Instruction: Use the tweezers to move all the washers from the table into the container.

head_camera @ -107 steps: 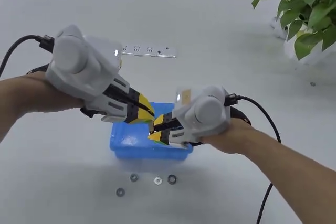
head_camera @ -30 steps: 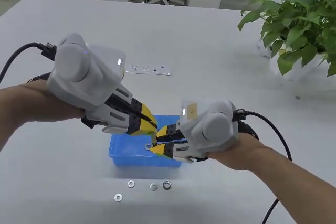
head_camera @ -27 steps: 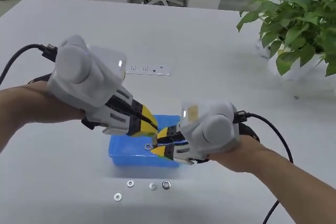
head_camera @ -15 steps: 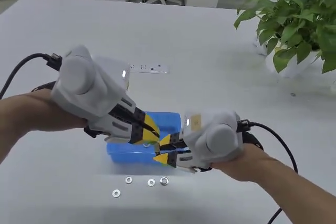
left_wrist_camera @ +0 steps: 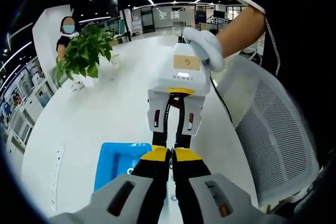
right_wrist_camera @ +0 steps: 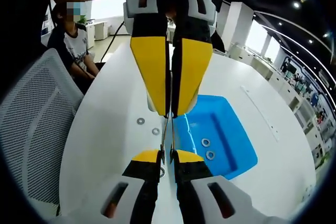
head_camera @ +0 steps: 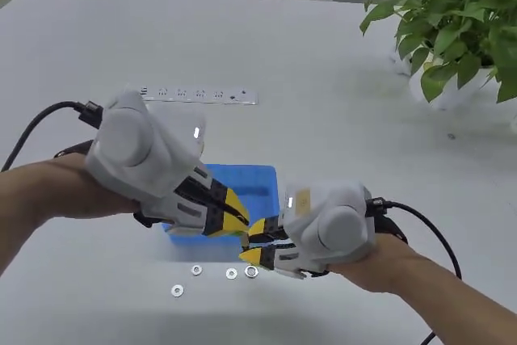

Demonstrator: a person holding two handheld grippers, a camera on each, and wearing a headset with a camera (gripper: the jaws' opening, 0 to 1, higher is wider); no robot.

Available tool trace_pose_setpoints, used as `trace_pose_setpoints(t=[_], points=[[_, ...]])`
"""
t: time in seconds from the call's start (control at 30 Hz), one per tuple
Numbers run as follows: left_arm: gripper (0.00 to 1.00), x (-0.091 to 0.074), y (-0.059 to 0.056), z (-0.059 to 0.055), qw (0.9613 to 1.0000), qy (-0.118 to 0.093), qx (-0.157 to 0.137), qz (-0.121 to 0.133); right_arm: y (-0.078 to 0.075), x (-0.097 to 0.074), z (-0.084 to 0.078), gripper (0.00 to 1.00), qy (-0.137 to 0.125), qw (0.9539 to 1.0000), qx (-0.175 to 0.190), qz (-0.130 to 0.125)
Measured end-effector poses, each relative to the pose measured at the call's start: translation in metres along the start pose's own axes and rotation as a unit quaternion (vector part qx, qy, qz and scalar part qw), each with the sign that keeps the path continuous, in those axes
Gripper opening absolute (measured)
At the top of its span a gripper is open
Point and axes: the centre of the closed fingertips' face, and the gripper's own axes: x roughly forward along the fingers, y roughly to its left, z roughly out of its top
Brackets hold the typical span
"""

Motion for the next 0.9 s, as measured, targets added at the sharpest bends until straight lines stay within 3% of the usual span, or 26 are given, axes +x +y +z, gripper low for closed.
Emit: trace_pose_setpoints(t=[0.9], points=[[0.05,0.024,-0.008,-0.019,0.9995,0.007,-0.018,-0.027,0.016,0.014,-0.025,0.12,0.006,0.9991,0.034,0.022]])
